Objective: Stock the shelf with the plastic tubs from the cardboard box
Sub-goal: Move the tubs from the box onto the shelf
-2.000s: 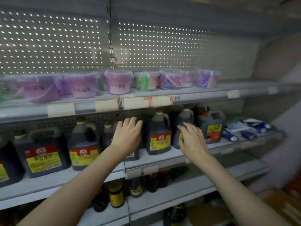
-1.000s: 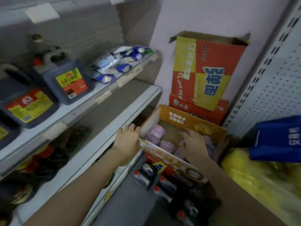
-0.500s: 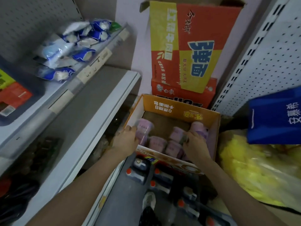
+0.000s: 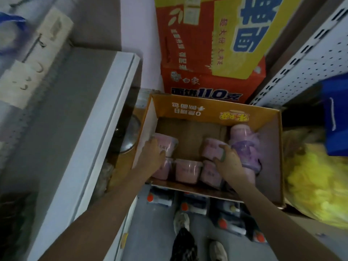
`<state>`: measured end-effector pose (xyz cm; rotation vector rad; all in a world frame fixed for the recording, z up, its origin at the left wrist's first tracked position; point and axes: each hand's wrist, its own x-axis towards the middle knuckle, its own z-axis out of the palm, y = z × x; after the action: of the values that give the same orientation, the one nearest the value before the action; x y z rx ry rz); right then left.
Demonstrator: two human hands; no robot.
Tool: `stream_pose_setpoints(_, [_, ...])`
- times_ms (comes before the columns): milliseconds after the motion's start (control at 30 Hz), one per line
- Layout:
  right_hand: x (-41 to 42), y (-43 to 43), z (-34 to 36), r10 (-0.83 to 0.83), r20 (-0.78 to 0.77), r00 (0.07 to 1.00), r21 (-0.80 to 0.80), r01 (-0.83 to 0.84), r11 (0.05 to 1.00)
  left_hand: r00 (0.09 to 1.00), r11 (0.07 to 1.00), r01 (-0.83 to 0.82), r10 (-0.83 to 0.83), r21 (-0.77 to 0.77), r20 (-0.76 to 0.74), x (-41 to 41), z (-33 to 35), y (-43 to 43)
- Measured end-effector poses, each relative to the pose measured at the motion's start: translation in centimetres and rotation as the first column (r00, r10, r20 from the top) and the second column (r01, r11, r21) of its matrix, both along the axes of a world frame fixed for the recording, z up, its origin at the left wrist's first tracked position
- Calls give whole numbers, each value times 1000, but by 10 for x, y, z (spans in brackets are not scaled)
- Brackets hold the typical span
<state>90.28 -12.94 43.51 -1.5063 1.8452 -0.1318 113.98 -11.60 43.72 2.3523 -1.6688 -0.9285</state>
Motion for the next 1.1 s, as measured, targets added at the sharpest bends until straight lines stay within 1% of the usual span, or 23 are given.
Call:
stream_pose_setpoints(100, [6, -16, -26, -81, -27, 996, 42, 82, 996, 999, 1000, -4, 4, 3, -33, 0, -26, -20])
stream_pose_setpoints(167, [7, -24, -43, -124, -62, 990, 62, 128, 990, 996, 998, -35, 39, 49, -75, 0, -43, -31])
stream_pose_setpoints(267, [9, -33, -66, -172, -81, 982, 104, 180, 978, 997, 989, -16, 27, 146, -71, 3, -72, -39])
stream_pose_setpoints(367, [13, -40, -85, -195, -97, 976, 126, 207, 970, 1000, 981, 8, -10, 196, 8, 6, -89, -44])
stream_pose_setpoints(433, [15, -42, -94, -242, -98, 965, 131, 253, 959, 995, 981, 30, -47, 190, 87, 6, -95, -48])
stream_pose_setpoints(567, [17, -38, -111, -335, -73, 939, 0, 335, 942, 982, 989, 23, -50, 147, 181, 0, -104, -52])
stream_pose_setpoints(700, [18, -40, -117, -350, -47, 936, -41, 348, 936, 971, 997, 27, -44, 73, 236, -1, -109, -50])
stream_pose_setpoints(767, [18, -38, -116, -319, -35, 947, -73, 316, 946, 977, 997, 60, -67, 40, 203, -1, -110, -48])
stream_pose_setpoints(900, [16, -35, -105, -283, 33, 959, -118, 285, 951, 999, 999, 12, -10, 47, -47, -4, -114, -47])
stream_pose_setpoints(933, [15, -34, -101, -277, 51, 959, -128, 282, 951, 996, 999, 9, -4, 50, -85, -5, -115, -48])
stream_pose_setpoints(1000, [12, -32, -92, -268, 73, 961, -151, 276, 949, 995, 998, 12, -6, 65, -99, -5, -117, -51])
stream_pose_setpoints(1100, [7, -26, -76, -248, 102, 963, -216, 265, 940, 999, 999, 11, -9, 50, -42, -6, -111, -54])
